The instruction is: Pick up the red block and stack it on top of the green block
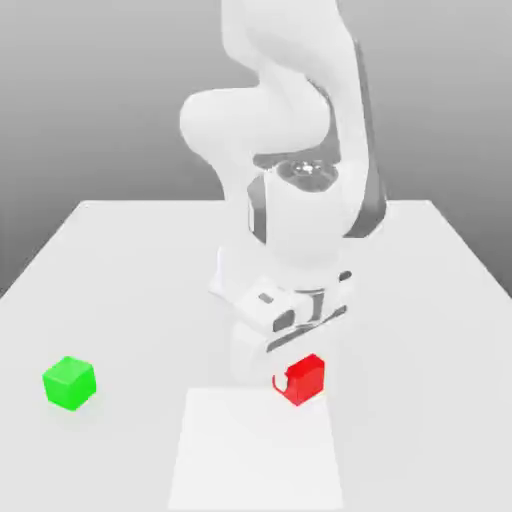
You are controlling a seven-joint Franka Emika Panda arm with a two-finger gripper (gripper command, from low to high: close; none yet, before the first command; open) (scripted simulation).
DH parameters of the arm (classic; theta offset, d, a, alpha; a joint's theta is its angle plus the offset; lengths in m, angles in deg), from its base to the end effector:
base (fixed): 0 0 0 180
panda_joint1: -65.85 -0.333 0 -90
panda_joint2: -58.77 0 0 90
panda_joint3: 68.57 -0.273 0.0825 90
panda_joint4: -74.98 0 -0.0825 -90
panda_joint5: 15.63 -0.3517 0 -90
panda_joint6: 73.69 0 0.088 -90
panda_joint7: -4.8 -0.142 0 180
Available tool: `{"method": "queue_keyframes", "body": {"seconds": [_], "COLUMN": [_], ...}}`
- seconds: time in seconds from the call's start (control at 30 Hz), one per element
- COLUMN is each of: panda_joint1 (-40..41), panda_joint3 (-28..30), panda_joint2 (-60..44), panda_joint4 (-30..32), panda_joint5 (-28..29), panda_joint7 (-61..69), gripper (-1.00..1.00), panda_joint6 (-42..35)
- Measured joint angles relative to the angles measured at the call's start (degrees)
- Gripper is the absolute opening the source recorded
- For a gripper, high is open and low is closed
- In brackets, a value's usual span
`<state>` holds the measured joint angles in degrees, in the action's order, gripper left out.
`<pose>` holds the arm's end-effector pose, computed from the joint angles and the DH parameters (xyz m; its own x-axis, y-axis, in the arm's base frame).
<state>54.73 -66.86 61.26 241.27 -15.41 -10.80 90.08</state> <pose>0.3312 0.0553 0.1526 0.9946 -0.1041 -0.0006 -0.1041 -0.9946 -0.0001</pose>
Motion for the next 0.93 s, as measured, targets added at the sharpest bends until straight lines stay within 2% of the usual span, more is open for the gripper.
{"method": "queue_keyframes", "body": {"seconds": [0.2, 0.53, 0.63, 0.8, 0.83, 0.93], "panda_joint1": [9.3, 30.5, 31.3, 33.4, 33.8, 33.8], "panda_joint3": [6.5, 19.5, 20.1, 16.4, 15.7, 15.7], "panda_joint2": [2.3, 1.4, -1.9, -10.4, -11.5, -11.5], "panda_joint4": [-3.0, -10.2, -11.2, -11.7, -11.7, -11.7], "panda_joint5": [0.8, 2.5, -0.2, -8.4, -9.5, -9.5], "panda_joint7": [-7.7, -23.8, -23.5, -17.8, -17.0, -17.0], "gripper": [-1.0, -1.0, -1.0, -1.0, 1.0, 1.0], "panda_joint6": [-5.2, -11.3, -9.1, -1.8, -0.8, -0.8]}}
